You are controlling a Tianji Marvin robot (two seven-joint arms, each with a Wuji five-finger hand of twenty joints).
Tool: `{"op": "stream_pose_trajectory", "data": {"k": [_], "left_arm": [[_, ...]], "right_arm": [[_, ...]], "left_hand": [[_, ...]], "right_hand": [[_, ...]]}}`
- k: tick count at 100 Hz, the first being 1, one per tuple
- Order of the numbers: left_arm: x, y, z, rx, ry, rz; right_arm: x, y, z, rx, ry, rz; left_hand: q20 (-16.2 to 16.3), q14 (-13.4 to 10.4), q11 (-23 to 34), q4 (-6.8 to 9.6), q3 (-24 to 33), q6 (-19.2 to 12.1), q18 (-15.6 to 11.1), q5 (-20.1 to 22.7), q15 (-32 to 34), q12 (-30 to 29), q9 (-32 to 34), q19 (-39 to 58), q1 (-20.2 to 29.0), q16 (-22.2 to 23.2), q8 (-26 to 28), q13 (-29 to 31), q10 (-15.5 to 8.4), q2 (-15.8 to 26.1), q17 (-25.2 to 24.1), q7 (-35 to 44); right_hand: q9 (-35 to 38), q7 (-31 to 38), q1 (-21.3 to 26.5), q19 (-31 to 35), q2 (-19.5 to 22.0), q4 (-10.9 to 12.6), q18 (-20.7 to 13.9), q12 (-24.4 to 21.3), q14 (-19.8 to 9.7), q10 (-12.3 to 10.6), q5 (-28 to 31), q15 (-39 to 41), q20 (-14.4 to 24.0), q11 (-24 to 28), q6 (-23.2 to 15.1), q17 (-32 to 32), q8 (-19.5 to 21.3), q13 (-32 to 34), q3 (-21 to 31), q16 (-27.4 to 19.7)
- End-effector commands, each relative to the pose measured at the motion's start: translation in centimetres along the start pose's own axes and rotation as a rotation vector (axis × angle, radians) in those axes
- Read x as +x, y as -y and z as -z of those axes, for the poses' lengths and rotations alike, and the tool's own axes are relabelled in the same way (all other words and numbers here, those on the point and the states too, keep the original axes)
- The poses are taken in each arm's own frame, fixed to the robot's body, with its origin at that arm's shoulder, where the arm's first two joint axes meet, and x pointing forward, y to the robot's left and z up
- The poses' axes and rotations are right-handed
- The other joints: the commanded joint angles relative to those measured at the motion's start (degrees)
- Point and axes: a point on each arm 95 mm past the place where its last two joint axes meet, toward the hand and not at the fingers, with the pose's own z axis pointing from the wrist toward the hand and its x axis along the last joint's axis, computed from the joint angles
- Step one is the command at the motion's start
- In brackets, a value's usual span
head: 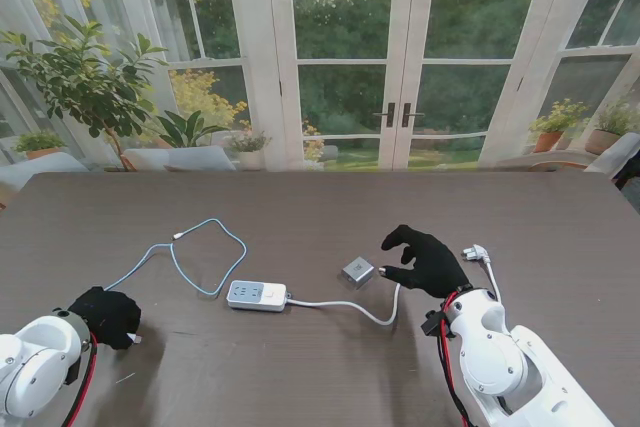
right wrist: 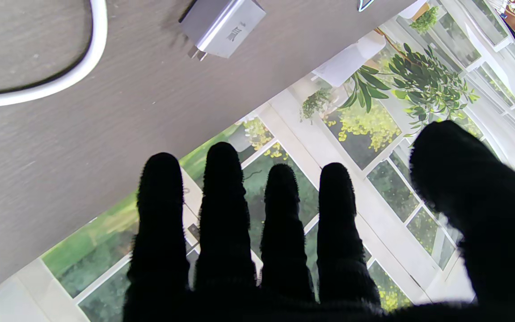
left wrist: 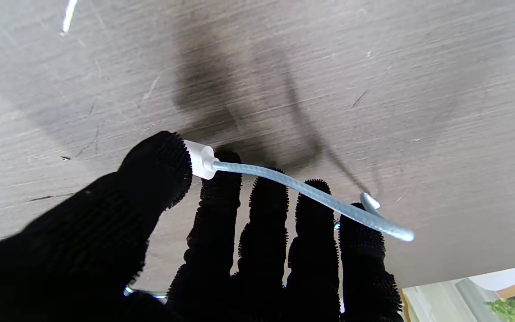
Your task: Set up the charging station
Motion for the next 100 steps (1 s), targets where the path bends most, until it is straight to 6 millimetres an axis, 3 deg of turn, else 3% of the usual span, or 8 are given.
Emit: {"op": "stream_pose_trajectory", "data": {"k": [1,23,30,46,65,100], "left_arm": [[0.08,-0.42,0.04,-0.031,0.001,0.003],[0.16,-0.34,0.29,-0.05,0.008,-0.01],[0.13,-0.42,0.3,-0.046,0.013,-0.007],[0.21,-0.7,0.24,-0.036,0.019,0.009],[0.45,-1.08,0.13,-0.031,0.019,0.053],[0.93,-0.52,0.26,0.004,-0.022,0.132]], "right_arm": [[0.17,0.44,0.11,0.019,0.0,-0.008],[0.1,0.4,0.08,0.02,0.004,-0.01],[0.08,0.39,0.08,0.019,0.005,-0.013],[0.0,0.39,0.05,0.02,0.008,-0.014],[-0.01,0.42,0.03,0.022,0.009,-0.014],[-0.06,0.47,-0.05,0.025,0.014,-0.016]], "left_hand": [[1.85,1.39,1.83,-2.36,-1.47,-1.64,1.76,0.7,2.49,2.46,1.51,3.13,2.67,2.16,-0.19,1.68,-0.31,-2.76,0.51,4.05],[4.43,2.37,5.51,-2.38,-2.75,-2.61,1.95,-0.09,7.56,6.73,3.24,7.15,5.32,5.64,-1.46,3.52,-0.59,-3.7,2.42,10.35],[6.22,2.93,4.85,-2.06,-2.05,-3.0,2.68,0.19,10.04,18.6,6.05,9.36,7.08,7.32,-2.83,5.21,-0.69,-3.11,3.8,14.82],[8.09,3.88,2.74,-1.59,-0.82,-4.03,3.79,1.51,14.68,27.76,12.17,12.54,8.76,10.1,-2.87,8.31,-0.96,-0.2,5.55,22.18],[8.67,4.41,3.13,-1.23,-0.21,-4.53,5.64,3.42,15.93,28.78,15.22,13.75,9.17,10.58,-3.25,10.9,-1.05,2.29,6.33,24.95],[8.04,4.34,2.27,-1.5,3.78,-5.52,7.98,6.11,14.27,27.34,18.66,12.89,7.31,8.71,-5.53,15.83,-1.82,-0.11,7.13,25.66]], "right_hand": [[-0.4,-23.69,-1.62,-1.76,0.3,1.25,0.28,-0.27,0.01,0.21,0.36,-0.96,1.08,-1.05,0.22,-0.68,-0.28,-0.41,-0.49,-49.88],[-0.34,-23.62,-1.53,-1.78,0.48,1.28,0.31,-0.28,0.11,0.35,0.29,-0.96,1.19,-1.07,0.49,-0.61,-0.26,-0.35,-0.45,-49.86],[-0.35,-23.64,-1.53,-1.8,0.48,1.28,0.3,-0.28,0.07,0.37,0.15,-0.97,1.22,-1.07,0.61,-0.61,-0.26,-0.36,-0.43,-49.86],[-0.4,-23.6,-1.5,-1.88,0.52,1.27,0.32,-0.29,0.23,0.38,-0.03,-0.95,1.25,-1.08,0.78,-0.74,-0.25,-0.34,-0.37,-49.84],[-0.41,-23.56,-1.48,-1.9,0.59,1.28,0.27,-0.29,0.13,0.46,-0.33,-0.98,1.33,-1.05,1.05,-0.7,-0.25,-0.35,-0.42,-49.85],[-0.48,-23.44,-1.52,-1.99,0.98,1.32,0.25,-0.3,0.22,0.45,-1.06,-0.91,1.43,-0.98,1.56,-0.67,-0.24,-0.2,-0.44,-49.81]]}}
